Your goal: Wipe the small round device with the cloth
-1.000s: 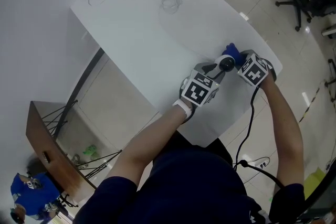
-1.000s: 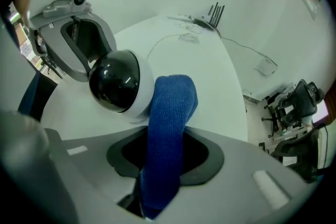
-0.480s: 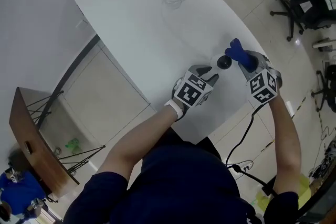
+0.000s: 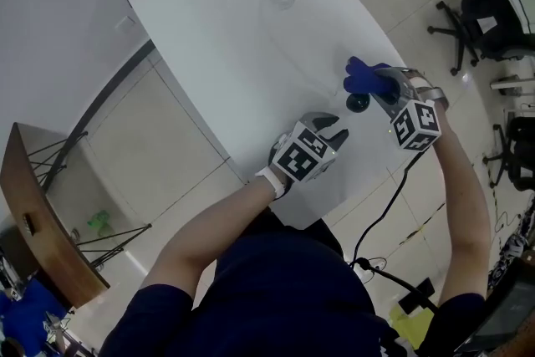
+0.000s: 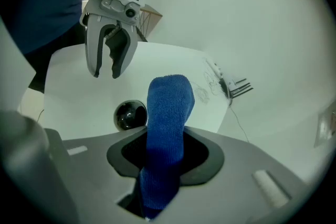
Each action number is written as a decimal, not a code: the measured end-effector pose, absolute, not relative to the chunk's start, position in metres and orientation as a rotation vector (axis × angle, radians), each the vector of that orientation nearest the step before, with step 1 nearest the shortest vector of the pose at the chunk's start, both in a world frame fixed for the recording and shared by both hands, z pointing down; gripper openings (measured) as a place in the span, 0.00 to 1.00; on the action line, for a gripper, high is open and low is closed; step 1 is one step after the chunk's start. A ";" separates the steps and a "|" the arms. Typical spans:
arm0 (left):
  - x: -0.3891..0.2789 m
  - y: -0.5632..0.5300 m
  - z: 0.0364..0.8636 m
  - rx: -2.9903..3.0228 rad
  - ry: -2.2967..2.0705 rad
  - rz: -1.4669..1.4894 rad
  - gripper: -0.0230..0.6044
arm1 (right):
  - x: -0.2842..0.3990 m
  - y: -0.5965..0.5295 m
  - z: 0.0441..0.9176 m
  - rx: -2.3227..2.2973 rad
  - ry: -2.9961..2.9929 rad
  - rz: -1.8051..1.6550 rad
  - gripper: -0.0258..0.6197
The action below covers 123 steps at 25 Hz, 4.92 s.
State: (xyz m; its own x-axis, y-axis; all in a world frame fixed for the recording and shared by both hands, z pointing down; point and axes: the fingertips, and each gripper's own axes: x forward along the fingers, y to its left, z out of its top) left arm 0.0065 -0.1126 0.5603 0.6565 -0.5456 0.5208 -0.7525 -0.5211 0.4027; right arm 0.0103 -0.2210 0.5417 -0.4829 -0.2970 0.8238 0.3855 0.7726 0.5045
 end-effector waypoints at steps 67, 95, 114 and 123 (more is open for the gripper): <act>0.011 -0.056 0.462 2.212 -0.590 -0.232 0.27 | 0.057 -0.039 0.470 0.407 -2.912 1.279 0.42; -0.034 -0.175 0.550 1.828 -0.712 -0.174 0.27 | 0.138 -0.096 0.500 1.153 -2.857 1.443 0.26; -0.063 -0.191 0.566 1.832 -1.065 0.043 0.27 | 0.135 -0.094 0.501 1.135 -2.847 1.433 0.24; -0.056 -0.212 0.625 1.613 -0.948 0.146 0.27 | 0.130 -0.081 0.506 1.153 -2.812 1.456 0.23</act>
State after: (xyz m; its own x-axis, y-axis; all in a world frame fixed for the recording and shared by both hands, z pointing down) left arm -0.0565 -0.2116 0.6252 0.6603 -0.4905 0.5686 -0.6391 0.0305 0.7685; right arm 0.1303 -0.0807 0.5056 -0.7428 -0.6615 0.1031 -0.4659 0.4003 -0.7891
